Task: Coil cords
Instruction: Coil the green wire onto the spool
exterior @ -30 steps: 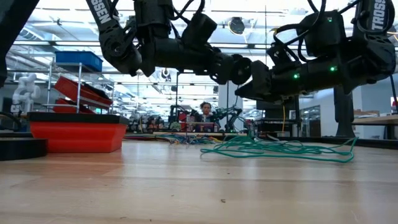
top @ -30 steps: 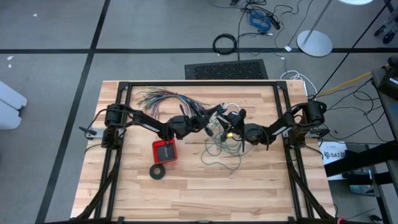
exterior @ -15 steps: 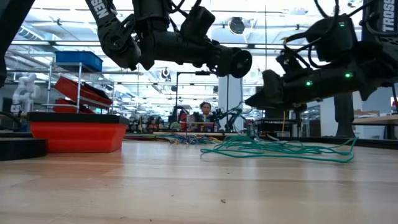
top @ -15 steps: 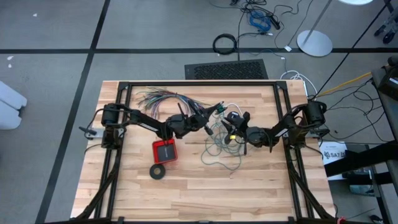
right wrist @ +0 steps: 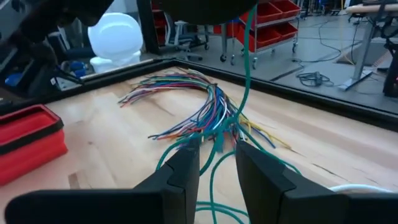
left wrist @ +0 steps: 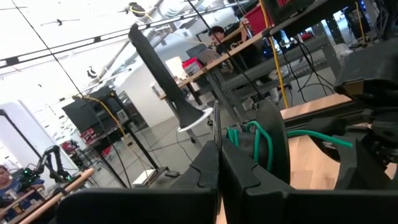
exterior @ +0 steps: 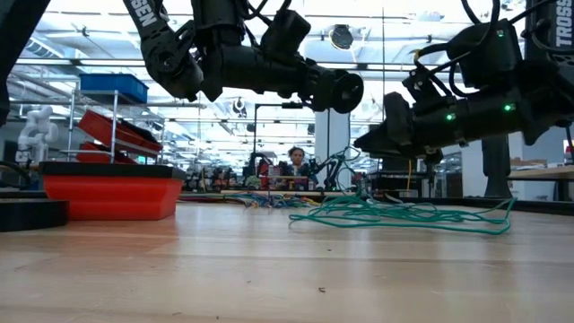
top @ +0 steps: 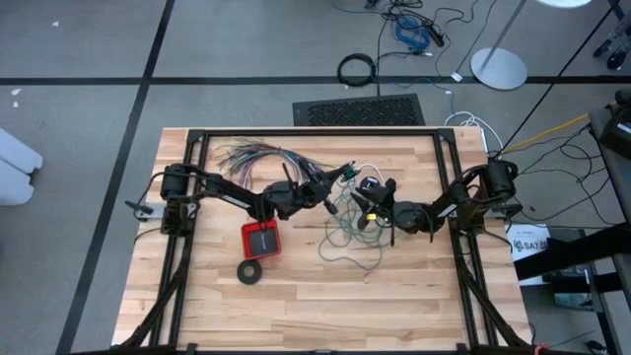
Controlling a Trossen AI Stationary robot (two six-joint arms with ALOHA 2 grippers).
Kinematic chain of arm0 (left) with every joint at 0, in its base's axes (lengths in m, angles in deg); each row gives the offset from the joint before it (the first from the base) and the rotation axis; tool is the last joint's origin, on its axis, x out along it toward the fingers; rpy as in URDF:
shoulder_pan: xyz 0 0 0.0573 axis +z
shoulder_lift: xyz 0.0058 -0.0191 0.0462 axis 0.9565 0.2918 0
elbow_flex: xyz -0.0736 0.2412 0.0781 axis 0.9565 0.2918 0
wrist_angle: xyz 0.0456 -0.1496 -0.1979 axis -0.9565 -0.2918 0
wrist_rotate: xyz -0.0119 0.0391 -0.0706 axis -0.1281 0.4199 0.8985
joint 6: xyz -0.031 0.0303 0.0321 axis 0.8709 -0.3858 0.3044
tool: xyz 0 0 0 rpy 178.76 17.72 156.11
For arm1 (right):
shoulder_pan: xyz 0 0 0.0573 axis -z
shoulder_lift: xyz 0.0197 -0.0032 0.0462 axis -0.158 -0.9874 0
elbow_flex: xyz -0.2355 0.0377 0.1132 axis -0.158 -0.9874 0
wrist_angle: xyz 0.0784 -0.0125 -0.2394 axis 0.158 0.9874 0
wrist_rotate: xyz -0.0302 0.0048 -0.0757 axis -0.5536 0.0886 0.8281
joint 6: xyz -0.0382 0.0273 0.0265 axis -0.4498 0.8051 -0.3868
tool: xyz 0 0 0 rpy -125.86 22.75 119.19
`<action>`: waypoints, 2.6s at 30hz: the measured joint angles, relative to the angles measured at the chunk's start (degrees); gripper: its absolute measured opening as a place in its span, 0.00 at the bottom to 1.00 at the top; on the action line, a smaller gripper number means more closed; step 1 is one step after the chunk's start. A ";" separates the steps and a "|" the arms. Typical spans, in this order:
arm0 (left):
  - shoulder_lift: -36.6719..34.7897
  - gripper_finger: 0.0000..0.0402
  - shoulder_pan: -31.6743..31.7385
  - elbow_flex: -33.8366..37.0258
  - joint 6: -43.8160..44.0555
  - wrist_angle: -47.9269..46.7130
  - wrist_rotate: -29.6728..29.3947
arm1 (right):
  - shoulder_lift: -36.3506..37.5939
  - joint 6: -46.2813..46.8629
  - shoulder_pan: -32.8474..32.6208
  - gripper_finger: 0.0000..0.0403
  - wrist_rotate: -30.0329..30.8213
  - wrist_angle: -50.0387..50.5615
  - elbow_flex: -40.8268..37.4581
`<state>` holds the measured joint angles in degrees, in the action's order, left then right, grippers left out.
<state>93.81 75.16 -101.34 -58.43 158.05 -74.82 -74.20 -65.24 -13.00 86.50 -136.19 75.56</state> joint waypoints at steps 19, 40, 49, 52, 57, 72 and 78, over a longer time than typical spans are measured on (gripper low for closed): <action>0.01 0.00 -0.28 0.00 0.00 0.00 0.00 | 0.00 10.93 0.31 0.23 5.73 2.16 -2.88; 0.02 0.00 -0.39 0.00 0.04 0.00 0.02 | 0.02 12.32 1.78 0.23 -12.87 7.79 0.09; 0.02 0.00 -0.39 0.00 0.07 0.00 0.02 | 0.02 11.12 1.56 0.23 -12.89 6.15 0.11; 0.02 0.00 -0.39 0.00 0.08 0.00 0.02 | 0.02 11.10 1.61 0.23 -13.12 5.96 0.11; 0.02 0.00 -0.41 0.00 0.09 0.00 0.02 | 0.02 11.14 1.61 0.23 -13.22 6.01 -0.02; 0.04 0.00 -0.71 0.00 0.07 -0.10 0.04 | 0.02 10.71 1.56 0.42 -13.76 5.32 -0.39; 0.04 0.00 -0.73 0.00 0.07 -0.18 0.04 | 0.02 10.41 1.56 0.48 -17.52 5.88 -0.39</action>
<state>93.85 74.42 -101.34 -58.37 157.87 -74.78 -74.18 -54.83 -11.44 68.98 -130.31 75.17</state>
